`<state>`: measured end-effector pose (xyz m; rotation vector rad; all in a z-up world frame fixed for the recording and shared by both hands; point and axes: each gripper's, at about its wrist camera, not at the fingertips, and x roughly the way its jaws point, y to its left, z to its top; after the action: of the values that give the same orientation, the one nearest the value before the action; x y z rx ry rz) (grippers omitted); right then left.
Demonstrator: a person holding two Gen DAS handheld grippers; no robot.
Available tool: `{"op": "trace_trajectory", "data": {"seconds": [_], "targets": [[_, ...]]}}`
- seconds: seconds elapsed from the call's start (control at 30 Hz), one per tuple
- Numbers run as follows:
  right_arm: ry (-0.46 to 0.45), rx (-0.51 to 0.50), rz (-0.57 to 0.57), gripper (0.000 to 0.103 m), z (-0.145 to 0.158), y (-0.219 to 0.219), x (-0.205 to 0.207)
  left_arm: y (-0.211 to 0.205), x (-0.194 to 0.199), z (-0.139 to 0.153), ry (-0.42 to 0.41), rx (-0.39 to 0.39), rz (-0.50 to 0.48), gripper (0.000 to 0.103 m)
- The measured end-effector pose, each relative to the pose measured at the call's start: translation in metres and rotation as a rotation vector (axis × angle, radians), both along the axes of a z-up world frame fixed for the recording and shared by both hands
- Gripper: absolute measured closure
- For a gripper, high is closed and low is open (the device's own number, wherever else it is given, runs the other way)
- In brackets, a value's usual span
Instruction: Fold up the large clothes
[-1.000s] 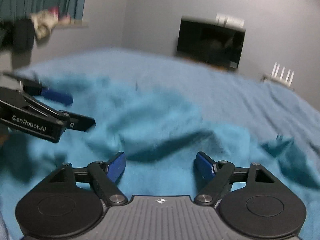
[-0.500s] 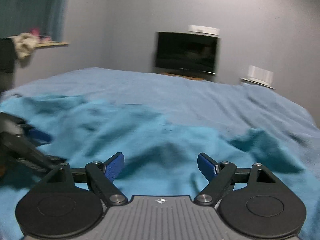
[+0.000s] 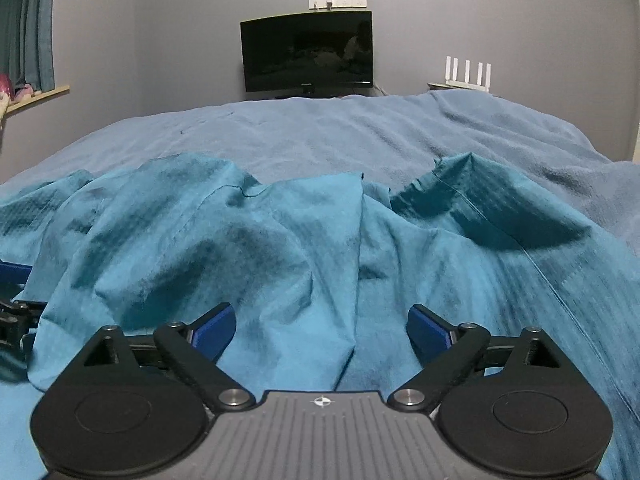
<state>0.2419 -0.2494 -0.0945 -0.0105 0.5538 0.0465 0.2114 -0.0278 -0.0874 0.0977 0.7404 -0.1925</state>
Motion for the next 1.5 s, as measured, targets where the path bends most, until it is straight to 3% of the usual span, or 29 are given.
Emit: {"op": "trace_trajectory", "data": {"seconds": [0.2,0.3,0.4,0.47,0.5,0.6,0.63,0.8,1.0,1.27,1.5], "targets": [[0.006,0.037,-0.025,0.002,0.008,-0.003,-0.032,0.006,-0.010,0.001,-0.031,-0.069,0.037,0.000],[-0.015,0.033,0.027,0.002,0.016,0.007,-0.054,0.008,-0.033,0.016,-0.154,-0.129,0.036,0.000],[0.018,-0.038,0.103,0.002,0.016,0.025,-0.069,-0.002,-0.056,0.031,-0.258,-0.189,-0.052,0.000],[0.045,-0.075,0.129,0.002,0.012,0.032,-0.078,-0.016,-0.062,0.032,-0.238,-0.174,-0.128,0.000],[0.060,-0.080,0.134,0.001,0.010,0.033,-0.081,-0.027,-0.061,0.027,-0.199,-0.124,-0.162,0.000],[0.121,-0.012,0.106,0.001,0.005,0.024,-0.083,-0.051,-0.050,0.001,-0.077,0.018,-0.207,0.000],[0.133,0.012,0.096,0.001,0.005,0.020,-0.083,-0.054,-0.048,-0.006,-0.063,0.032,-0.204,0.000],[0.132,0.062,0.063,0.002,0.017,0.017,-0.097,-0.059,-0.046,-0.011,-0.080,0.029,-0.192,0.000],[0.156,0.273,0.026,0.002,0.038,0.005,-0.146,-0.044,-0.060,-0.011,-0.087,0.009,-0.152,0.000],[0.247,0.324,-0.087,0.002,0.029,-0.021,-0.177,-0.023,-0.086,-0.005,-0.040,-0.020,-0.070,0.000],[0.268,0.265,-0.064,0.002,0.015,-0.007,-0.177,-0.010,-0.130,0.007,-0.040,-0.067,-0.075,0.000]]}}
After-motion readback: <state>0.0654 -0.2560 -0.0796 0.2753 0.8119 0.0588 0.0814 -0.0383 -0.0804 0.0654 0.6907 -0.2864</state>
